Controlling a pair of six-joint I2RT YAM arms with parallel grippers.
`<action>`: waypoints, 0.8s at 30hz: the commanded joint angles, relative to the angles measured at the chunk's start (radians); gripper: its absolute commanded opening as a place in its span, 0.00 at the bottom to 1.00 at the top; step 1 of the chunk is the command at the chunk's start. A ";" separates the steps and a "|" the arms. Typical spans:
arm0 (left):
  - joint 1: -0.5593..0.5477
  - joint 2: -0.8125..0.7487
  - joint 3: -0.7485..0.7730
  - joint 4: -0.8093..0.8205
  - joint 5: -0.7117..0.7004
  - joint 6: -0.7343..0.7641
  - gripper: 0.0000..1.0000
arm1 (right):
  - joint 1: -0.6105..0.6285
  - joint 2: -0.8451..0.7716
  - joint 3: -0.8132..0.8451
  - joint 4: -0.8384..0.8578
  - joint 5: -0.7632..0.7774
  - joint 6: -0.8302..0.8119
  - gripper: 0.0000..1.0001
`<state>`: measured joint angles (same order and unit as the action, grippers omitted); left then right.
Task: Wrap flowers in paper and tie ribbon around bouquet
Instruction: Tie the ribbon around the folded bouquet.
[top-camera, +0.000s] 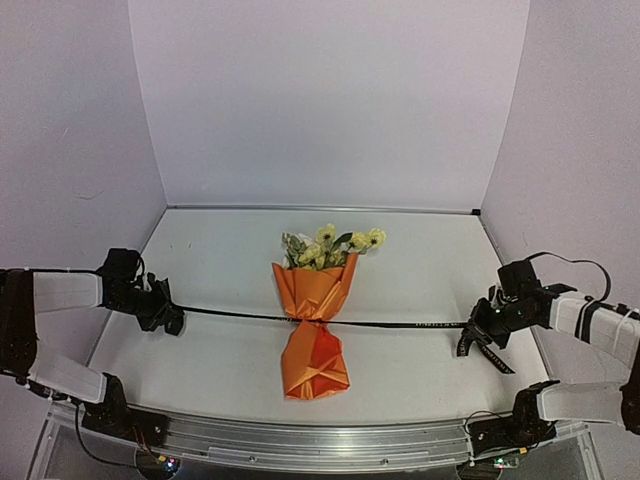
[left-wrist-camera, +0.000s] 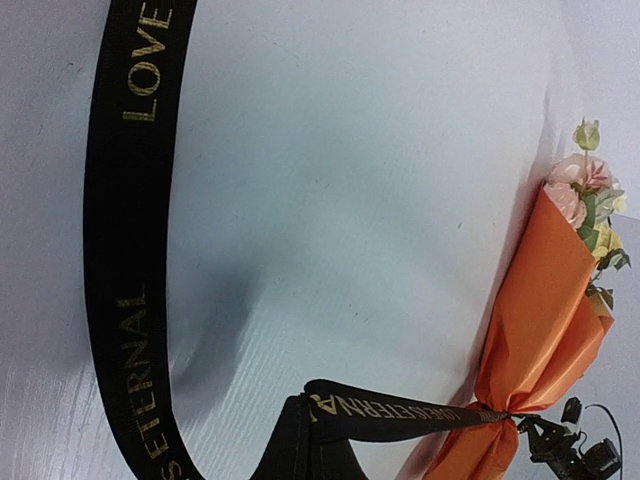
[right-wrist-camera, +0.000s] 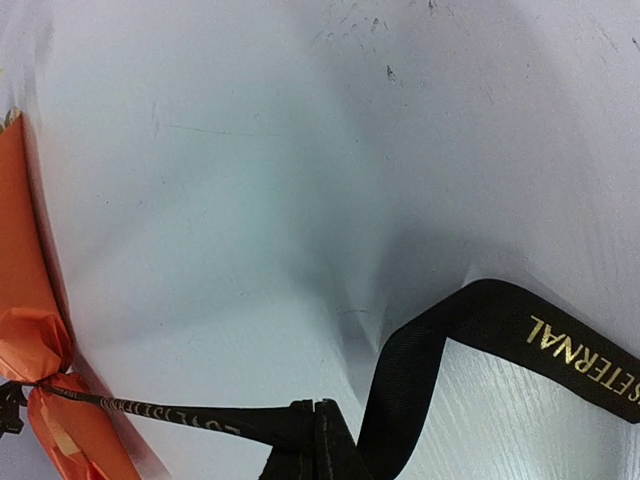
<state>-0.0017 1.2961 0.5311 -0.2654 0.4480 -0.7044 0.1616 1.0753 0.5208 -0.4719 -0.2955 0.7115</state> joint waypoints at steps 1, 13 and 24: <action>0.104 -0.065 0.099 -0.010 -0.354 0.001 0.00 | -0.096 -0.058 0.072 -0.246 0.387 0.011 0.00; 0.102 -0.052 0.088 0.023 -0.255 0.026 0.00 | -0.112 -0.081 0.059 -0.334 0.414 -0.062 0.00; -0.176 -0.050 0.181 -0.021 -0.189 0.206 0.00 | -0.051 0.024 0.089 -0.378 0.256 -0.157 0.00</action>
<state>-0.1565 1.2446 0.6399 -0.3310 0.4198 -0.5739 0.1185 1.0625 0.5884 -0.7488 -0.2119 0.5873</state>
